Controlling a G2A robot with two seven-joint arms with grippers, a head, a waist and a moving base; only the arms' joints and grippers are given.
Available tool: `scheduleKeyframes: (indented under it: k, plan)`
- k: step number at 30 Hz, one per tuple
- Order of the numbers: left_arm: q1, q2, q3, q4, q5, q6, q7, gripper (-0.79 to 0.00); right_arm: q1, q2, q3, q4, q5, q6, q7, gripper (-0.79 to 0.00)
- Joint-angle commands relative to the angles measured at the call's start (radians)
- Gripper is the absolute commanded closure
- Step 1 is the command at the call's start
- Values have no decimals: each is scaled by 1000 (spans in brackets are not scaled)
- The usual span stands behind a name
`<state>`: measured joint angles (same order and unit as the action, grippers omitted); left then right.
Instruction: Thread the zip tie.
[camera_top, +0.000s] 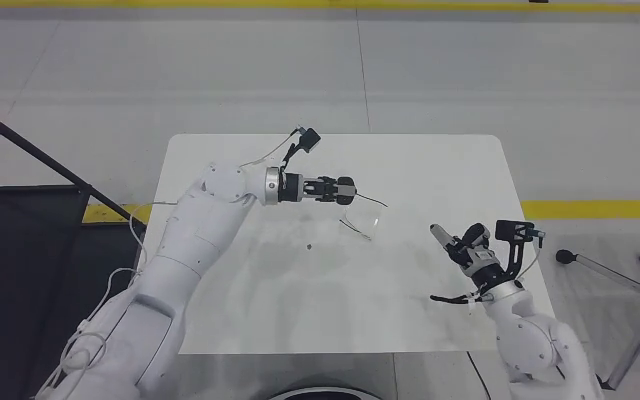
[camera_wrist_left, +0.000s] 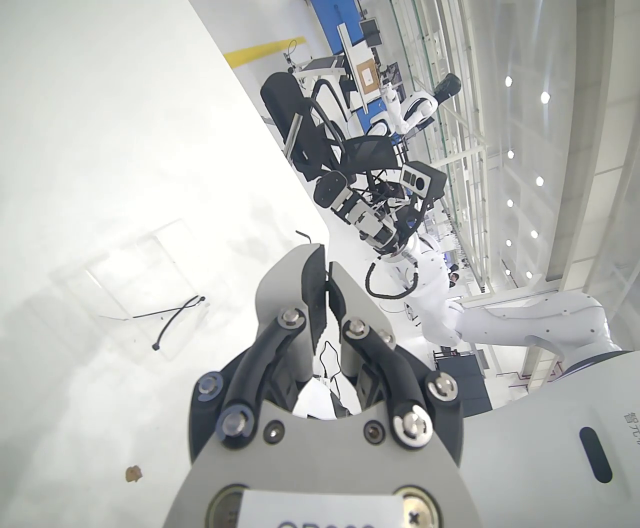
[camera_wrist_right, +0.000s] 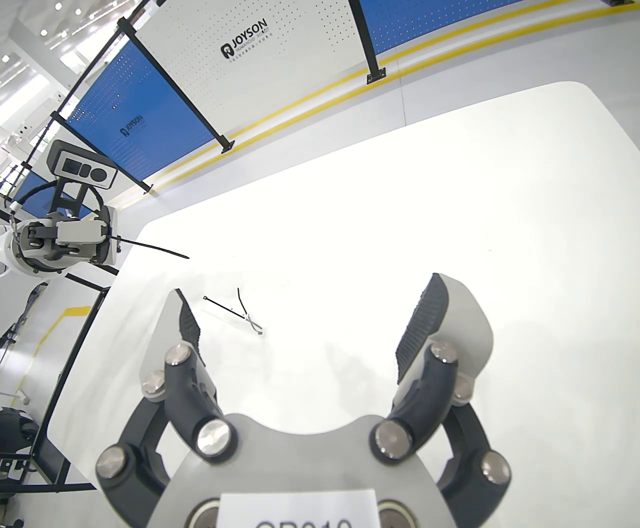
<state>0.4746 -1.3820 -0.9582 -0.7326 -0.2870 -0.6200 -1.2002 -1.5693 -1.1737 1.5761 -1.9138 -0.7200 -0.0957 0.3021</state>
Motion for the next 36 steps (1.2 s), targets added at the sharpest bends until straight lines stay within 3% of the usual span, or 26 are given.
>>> scheduleKeyframes:
  k: [1, 5, 10, 13, 25, 30, 36]
  plan:
    - [0, 0, 0, 0, 0, 0, 0, 0, 0, 0, 0, 0, 0, 0, 0, -785]
    - [4, 0, 1, -5, 1, 1, 4, 0, -1, 0, -2, 0, -2, -4, 1, -785]
    - [43, 8, 2, -88, 41, 22, 43, 0, 4, -4, -15, 13, 18, 35, 3, -760]
    - [57, 14, -5, -117, 55, 26, 58, 0, 17, -5, -20, 20, 72, 44, 38, -785]
    - [94, 21, -1, -195, 48, 4, 63, 0, 99, -7, -19, 111, 587, -41, 325, -785]
    - [102, 19, 4, -197, 12, -18, 59, 0, 136, -12, -45, 169, 773, -90, 381, -785]
    - [104, 14, 19, -196, -20, -33, 37, 0, 165, -15, -71, 205, 848, -91, 384, -785]
